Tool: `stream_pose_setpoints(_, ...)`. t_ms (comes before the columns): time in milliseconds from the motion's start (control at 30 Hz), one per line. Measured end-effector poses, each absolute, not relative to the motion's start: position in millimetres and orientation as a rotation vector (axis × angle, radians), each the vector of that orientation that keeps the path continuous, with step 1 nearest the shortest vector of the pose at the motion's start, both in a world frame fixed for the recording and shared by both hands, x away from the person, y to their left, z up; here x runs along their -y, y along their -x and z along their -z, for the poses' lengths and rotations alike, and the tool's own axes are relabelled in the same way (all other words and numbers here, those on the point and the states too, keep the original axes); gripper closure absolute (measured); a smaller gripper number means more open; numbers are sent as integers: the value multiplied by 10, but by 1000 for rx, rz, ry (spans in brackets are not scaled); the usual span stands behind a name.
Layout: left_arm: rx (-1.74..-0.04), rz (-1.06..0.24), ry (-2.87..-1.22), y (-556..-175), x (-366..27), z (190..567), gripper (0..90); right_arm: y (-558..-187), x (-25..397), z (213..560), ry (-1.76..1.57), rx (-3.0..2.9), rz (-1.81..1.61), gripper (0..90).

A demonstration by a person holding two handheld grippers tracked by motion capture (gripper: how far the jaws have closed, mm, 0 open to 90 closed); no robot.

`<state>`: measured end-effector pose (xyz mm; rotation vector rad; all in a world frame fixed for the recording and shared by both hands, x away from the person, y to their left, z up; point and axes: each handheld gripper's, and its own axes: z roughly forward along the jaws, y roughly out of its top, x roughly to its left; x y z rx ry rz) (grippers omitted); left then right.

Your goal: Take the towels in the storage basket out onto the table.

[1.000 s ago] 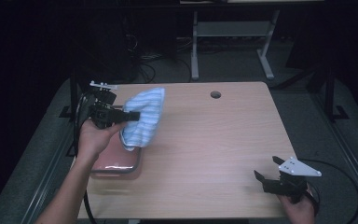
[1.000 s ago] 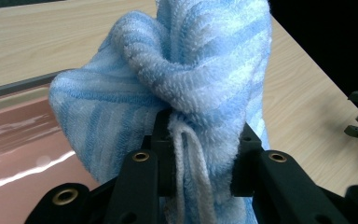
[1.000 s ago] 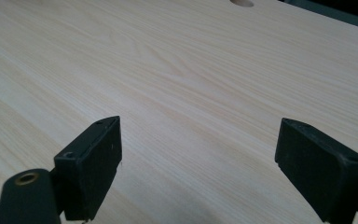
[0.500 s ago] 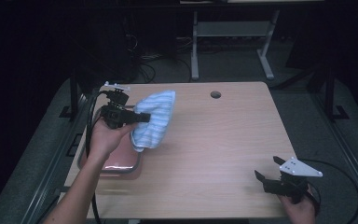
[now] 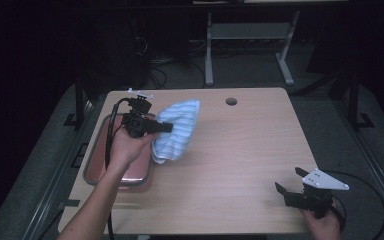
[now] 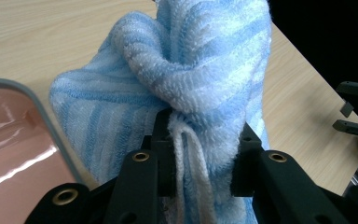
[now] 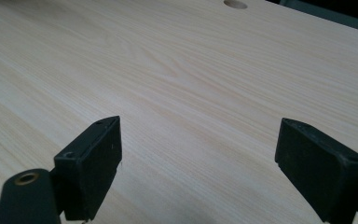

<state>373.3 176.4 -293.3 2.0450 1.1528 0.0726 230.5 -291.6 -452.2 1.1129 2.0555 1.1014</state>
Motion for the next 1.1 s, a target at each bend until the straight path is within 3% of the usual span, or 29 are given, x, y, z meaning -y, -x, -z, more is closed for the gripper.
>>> stream_pose_setpoints(1100, -1079, -29, -2115, -3837, -1114, 3071, 682, -2315, 2912, 4489, -1117, -2042, -1130, 142)
